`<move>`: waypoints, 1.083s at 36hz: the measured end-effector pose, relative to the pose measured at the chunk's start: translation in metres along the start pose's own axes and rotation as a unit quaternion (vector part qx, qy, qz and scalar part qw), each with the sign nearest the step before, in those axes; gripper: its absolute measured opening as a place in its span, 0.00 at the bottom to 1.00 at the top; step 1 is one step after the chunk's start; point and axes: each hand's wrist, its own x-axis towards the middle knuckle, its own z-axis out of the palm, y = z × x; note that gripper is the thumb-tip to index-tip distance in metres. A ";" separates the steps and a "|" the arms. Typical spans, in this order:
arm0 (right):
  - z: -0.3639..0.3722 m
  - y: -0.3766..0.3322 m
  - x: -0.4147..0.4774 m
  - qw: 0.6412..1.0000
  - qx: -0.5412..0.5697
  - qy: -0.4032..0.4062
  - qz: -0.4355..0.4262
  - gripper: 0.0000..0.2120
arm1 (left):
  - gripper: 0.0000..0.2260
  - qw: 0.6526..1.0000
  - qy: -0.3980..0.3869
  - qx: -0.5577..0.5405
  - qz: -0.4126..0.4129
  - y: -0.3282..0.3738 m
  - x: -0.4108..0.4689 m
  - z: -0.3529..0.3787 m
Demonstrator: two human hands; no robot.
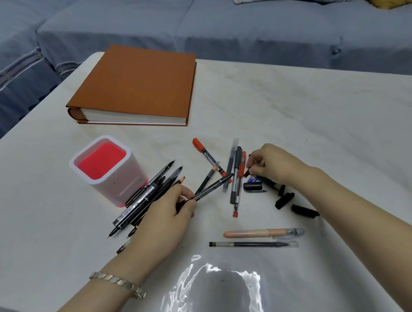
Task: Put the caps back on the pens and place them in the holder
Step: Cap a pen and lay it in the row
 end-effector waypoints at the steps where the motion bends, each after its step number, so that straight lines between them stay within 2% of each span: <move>1: -0.001 0.000 0.000 1.000 -0.004 -0.007 -0.002 0.01 | 0.05 1.000 0.000 0.001 0.001 0.001 0.000 0.001; 8: -0.003 -0.011 0.002 0.999 -0.040 -0.017 -0.003 0.09 | 0.05 1.000 0.015 -0.008 0.001 0.004 0.001 0.001; 11: -0.003 -0.014 0.002 0.998 -0.057 -0.022 -0.002 0.08 | 0.05 1.000 0.021 -0.003 -0.002 0.004 0.001 -0.001; 17: -0.005 -0.008 -0.008 0.991 -0.120 -0.004 -0.050 0.11 | 0.05 1.000 0.019 -0.005 -0.001 0.003 0.000 -0.001; 19: -0.007 -0.003 -0.020 0.996 -0.062 0.037 -0.056 0.08 | 0.05 1.000 0.017 -0.014 0.005 0.003 -0.001 0.000; 22: -0.006 0.000 -0.046 0.987 0.115 0.102 -0.039 0.06 | 0.05 1.000 0.008 -0.028 0.010 0.005 -0.003 0.003; 24: -0.003 0.000 -0.065 0.967 0.219 0.127 -0.025 0.07 | 0.06 0.999 0.003 -0.030 0.018 0.008 -0.005 0.005; 26: 0.000 -0.001 -0.082 0.947 0.289 0.143 -0.011 0.11 | 0.06 0.999 -0.002 -0.032 0.028 0.011 -0.007 0.007; 28: 0.001 -0.004 -0.098 0.925 0.347 0.154 0.004 0.10 | 0.06 0.999 -0.010 -0.040 0.035 0.014 -0.008 0.009; 31: 0.003 -0.008 -0.120 0.865 0.472 0.168 0.024 0.09 | 0.05 0.997 -0.020 -0.051 0.047 0.017 -0.010 0.013; 35: 0.005 -0.015 -0.138 0.809 0.556 0.180 0.055 0.07 | 0.05 0.996 -0.028 -0.054 0.069 0.022 -0.013 0.016; 39: 0.005 -0.022 -0.148 0.787 0.580 0.199 0.067 0.07 | 0.04 0.994 -0.033 -0.059 0.086 0.027 -0.016 0.018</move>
